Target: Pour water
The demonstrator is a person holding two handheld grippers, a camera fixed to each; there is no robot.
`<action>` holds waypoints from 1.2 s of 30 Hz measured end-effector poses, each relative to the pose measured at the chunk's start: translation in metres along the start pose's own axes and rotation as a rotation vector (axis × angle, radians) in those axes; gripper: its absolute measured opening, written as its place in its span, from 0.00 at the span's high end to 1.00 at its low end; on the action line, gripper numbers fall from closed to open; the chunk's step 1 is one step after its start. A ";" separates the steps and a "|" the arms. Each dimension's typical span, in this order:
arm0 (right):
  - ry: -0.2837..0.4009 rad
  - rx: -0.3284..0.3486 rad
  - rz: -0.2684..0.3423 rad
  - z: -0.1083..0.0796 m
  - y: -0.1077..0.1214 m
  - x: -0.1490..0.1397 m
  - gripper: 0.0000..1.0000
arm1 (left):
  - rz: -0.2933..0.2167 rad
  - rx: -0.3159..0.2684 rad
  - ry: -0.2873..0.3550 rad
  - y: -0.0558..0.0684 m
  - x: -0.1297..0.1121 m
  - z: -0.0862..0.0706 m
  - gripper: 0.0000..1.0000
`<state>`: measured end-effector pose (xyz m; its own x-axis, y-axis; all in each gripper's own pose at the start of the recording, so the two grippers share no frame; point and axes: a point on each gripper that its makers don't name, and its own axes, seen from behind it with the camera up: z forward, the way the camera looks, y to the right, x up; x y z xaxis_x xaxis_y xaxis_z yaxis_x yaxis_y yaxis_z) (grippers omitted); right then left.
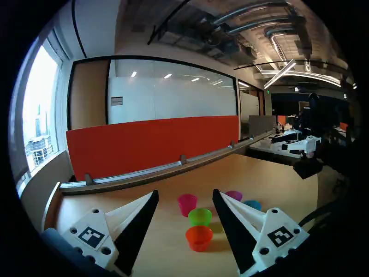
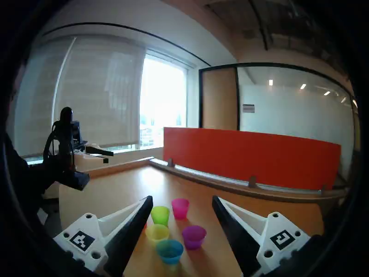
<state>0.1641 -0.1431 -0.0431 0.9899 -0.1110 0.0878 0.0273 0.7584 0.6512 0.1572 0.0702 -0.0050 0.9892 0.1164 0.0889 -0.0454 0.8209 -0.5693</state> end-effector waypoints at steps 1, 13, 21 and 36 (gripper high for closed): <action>-0.009 0.008 -0.005 0.000 -0.001 -0.002 0.01 | 0.005 -0.005 -0.006 0.001 -0.002 0.001 0.14; -0.106 0.072 -0.064 0.000 -0.013 -0.022 0.01 | 0.039 -0.074 -0.082 0.008 -0.017 0.010 0.14; -0.161 0.099 -0.108 -0.001 -0.020 -0.031 0.01 | 0.039 -0.117 -0.120 0.012 -0.024 0.014 0.14; -0.228 0.101 -0.127 -0.003 -0.015 -0.053 0.01 | 0.078 -0.153 -0.187 0.019 -0.046 0.033 0.14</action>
<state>0.1112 -0.1467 -0.0599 0.9226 -0.3508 0.1607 0.1235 0.6631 0.7383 0.1066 0.0988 0.0071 0.9399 0.2892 0.1817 -0.0848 0.7129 -0.6961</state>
